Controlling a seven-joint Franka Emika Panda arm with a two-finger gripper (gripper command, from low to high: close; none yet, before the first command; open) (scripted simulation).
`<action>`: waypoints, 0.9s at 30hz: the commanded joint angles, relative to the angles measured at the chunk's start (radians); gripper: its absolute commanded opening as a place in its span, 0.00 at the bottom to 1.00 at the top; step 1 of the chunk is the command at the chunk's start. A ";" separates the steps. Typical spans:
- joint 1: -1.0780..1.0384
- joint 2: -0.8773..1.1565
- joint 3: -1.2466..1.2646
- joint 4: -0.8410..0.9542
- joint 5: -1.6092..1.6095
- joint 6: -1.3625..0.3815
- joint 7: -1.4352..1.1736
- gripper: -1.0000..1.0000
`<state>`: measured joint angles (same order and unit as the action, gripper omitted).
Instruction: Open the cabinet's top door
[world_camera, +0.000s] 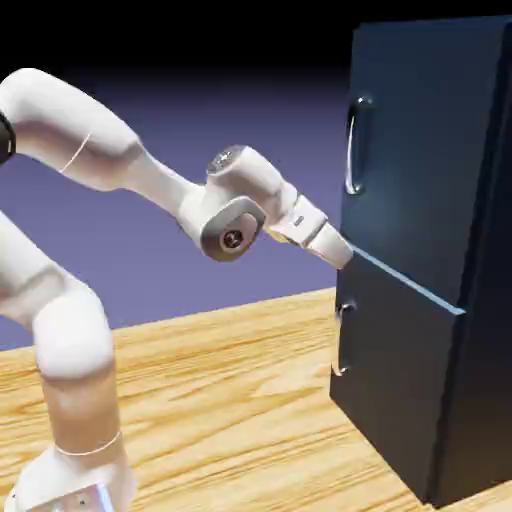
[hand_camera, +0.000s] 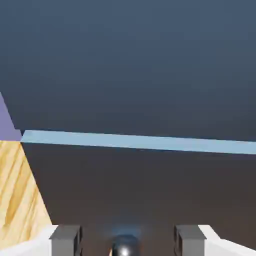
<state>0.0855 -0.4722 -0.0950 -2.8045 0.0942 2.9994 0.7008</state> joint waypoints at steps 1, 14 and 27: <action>0.027 0.036 -0.035 0.002 0.035 -0.014 -0.015 0.50; 0.381 0.508 -0.493 0.029 0.489 -0.195 -0.209 0.50; 0.736 0.979 -0.950 0.055 0.943 -0.376 -0.403 0.50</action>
<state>0.8210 0.5065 -1.0454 -2.7493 1.0369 2.6237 0.2979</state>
